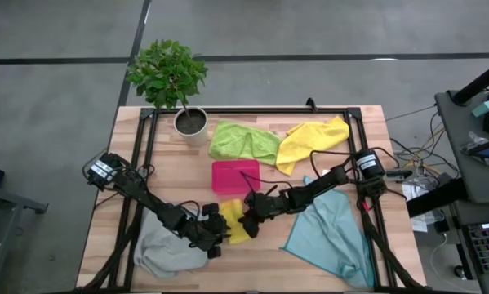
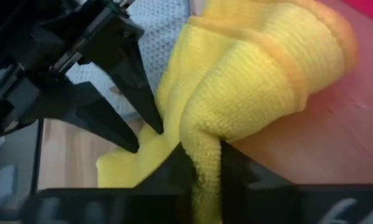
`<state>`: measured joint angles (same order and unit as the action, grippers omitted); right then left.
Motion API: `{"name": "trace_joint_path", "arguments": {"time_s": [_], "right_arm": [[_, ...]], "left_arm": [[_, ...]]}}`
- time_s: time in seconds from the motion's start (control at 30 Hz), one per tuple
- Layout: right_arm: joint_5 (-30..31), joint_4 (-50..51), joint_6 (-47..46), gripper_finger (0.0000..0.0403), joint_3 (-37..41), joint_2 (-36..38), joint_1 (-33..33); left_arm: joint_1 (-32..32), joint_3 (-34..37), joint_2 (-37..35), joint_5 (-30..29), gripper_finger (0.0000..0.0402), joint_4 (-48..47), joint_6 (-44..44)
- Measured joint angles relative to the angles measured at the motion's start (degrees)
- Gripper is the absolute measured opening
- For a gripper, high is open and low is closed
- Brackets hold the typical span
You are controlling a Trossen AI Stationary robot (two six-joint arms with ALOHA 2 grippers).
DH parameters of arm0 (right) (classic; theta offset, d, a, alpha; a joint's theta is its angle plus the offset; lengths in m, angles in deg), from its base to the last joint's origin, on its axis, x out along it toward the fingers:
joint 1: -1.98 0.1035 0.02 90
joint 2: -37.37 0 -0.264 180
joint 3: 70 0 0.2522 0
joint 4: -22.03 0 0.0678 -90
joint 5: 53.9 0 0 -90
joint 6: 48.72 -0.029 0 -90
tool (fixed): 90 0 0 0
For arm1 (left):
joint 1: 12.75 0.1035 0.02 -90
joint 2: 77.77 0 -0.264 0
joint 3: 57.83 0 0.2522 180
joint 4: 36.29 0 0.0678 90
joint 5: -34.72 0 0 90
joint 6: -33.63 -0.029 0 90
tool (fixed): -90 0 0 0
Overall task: Fold microfiber towels
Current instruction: Put the folded yellow microfiber cloth into the pink bin
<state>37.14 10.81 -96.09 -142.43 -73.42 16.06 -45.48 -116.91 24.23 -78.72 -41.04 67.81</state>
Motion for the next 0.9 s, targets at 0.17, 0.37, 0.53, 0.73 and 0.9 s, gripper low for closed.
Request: {"name": "trace_joint_path", "arguments": {"time_s": [0.17,0.37,0.53,0.73,0.9], "right_arm": [[-2.17,2.61,4.6,0.0016,0.0,2.56,0.01],[-7.91,14.14,13.29,0.0014,-0.77,10.21,-0.84],[-7.28,34.6,23.82,0.0014,-7.36,16.9,-3.36],[-7.65,51.26,38.08,0.0013,-19.32,19.44,-7.57],[-7.6,58.4,47.22,0.0013,-28.57,16.11,-12.74]], "left_arm": [[-0.15,-0.03,-1.16,0.08,0.01,-1.2,-0.16],[-0.26,0.04,-5.27,0.4,0.01,-5.39,-2.53],[-0.26,0.04,-11.09,0.28,0.01,-5.44,-9.34],[-0.26,0.74,-18.5,-1.12,0.01,-5.44,-18.79],[-0.26,0.89,-23.8,-3.07,0.01,-5.7,-24.96]]}}
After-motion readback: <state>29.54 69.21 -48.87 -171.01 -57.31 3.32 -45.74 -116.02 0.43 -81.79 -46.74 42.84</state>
